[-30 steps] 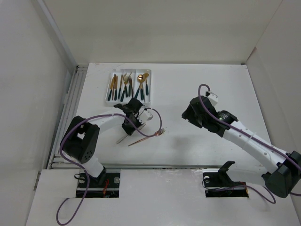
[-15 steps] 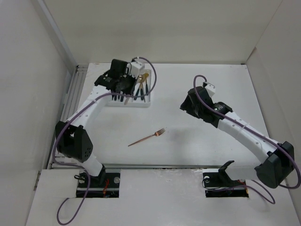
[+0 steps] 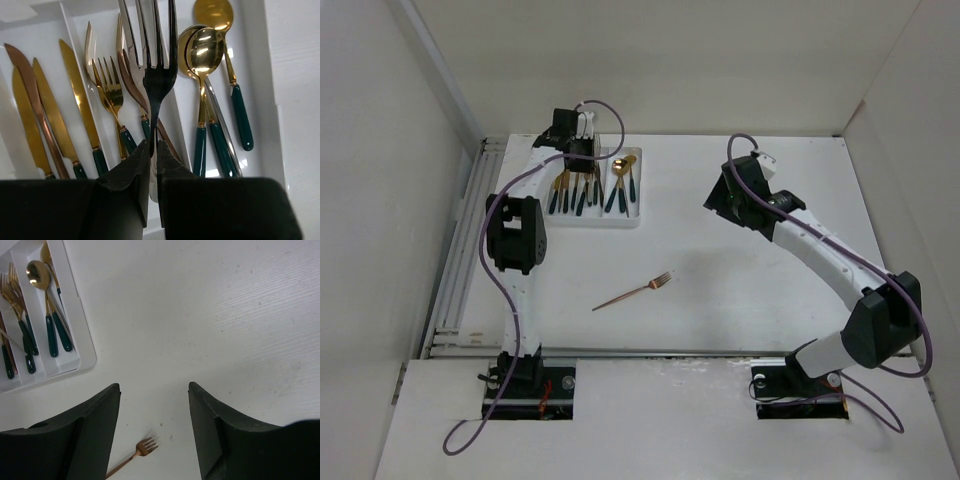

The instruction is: Sort the eating utensils into containers

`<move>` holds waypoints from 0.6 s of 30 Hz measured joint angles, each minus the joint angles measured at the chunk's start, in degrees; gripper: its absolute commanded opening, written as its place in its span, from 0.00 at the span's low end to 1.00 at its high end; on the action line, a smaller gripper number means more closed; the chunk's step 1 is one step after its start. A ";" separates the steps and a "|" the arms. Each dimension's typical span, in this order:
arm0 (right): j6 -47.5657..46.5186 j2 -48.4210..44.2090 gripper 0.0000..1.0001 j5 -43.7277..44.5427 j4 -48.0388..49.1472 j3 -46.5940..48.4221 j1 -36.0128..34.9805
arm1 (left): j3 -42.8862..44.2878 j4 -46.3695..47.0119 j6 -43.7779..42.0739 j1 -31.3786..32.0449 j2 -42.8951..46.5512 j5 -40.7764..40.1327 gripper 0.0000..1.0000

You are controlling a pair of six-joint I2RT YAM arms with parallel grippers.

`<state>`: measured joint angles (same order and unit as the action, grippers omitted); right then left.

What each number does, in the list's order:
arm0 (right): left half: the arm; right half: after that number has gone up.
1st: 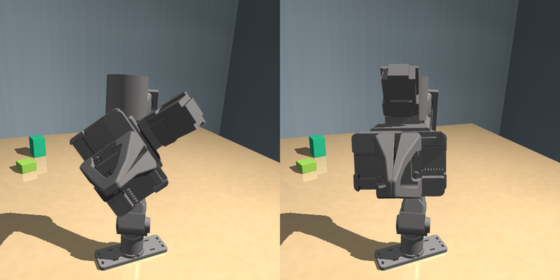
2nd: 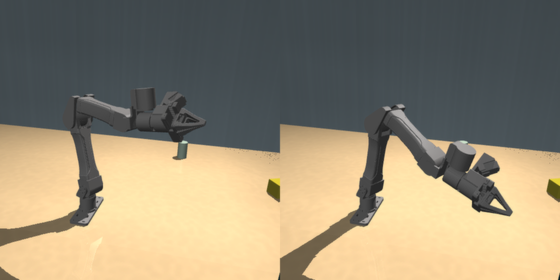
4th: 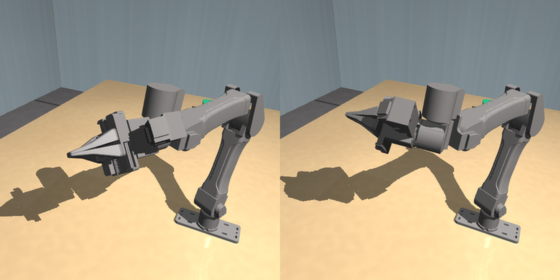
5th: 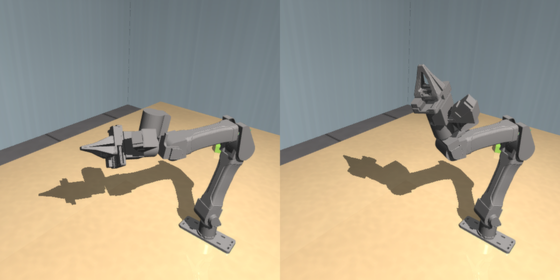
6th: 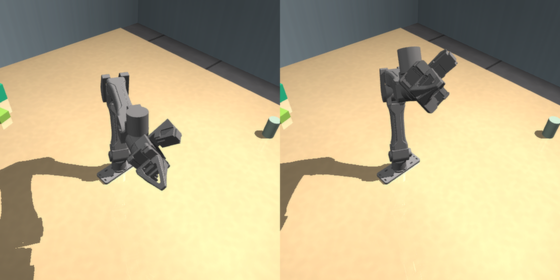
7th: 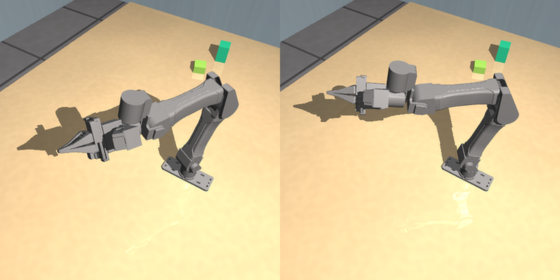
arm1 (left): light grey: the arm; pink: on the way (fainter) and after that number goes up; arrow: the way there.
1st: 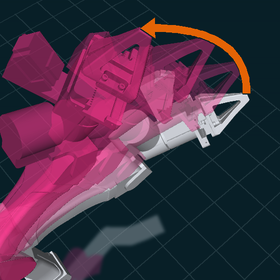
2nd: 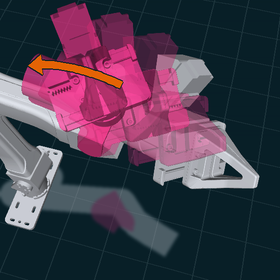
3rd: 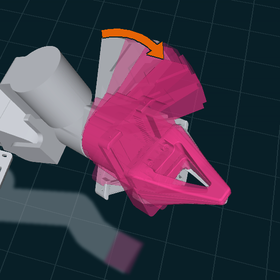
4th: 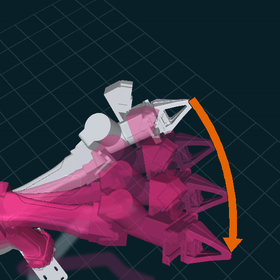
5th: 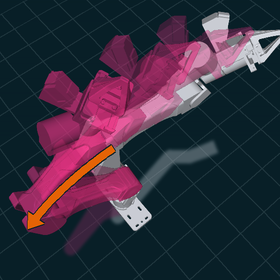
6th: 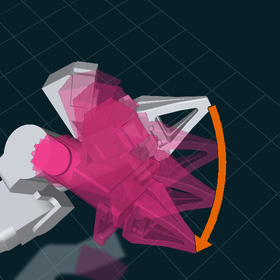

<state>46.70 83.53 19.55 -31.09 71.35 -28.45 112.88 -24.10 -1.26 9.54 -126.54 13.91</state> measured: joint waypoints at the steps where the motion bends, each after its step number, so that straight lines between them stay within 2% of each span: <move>1: -0.09 0.00 0.63 -0.04 0.00 0.15 0.11 | 0.00 -0.13 0.42 -0.02 -1.03 -0.09 0.00; 5: -0.42 0.00 0.63 -0.09 -0.22 0.22 0.74 | 0.02 -0.15 1.27 0.09 -2.89 -0.63 0.00; 7: -0.44 -0.02 0.63 -0.11 -0.33 0.22 0.74 | 0.09 -0.28 1.38 0.09 -3.06 -0.83 0.08; 8: -0.42 -0.07 0.63 -0.11 -0.44 0.22 0.74 | 0.15 -0.35 1.38 0.09 -3.06 -0.87 0.24; 9: -0.42 -0.13 0.63 -0.15 -0.52 0.22 0.74 | 0.26 -0.42 1.05 0.11 -3.06 -0.92 0.30; 13: -0.42 -1.14 0.63 -0.24 -1.29 0.17 0.74 | 0.28 -0.59 1.79 0.11 -3.06 -2.19 0.42; 18: -0.42 -3.65 0.63 0.28 -2.29 0.17 0.28 | -0.02 -1.60 2.58 0.15 -1.77 -3.65 0.46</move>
<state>46.28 79.88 19.84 -33.39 71.53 -28.16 112.86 -25.69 1.32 9.69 -128.31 10.26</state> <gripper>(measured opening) 0.625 0.433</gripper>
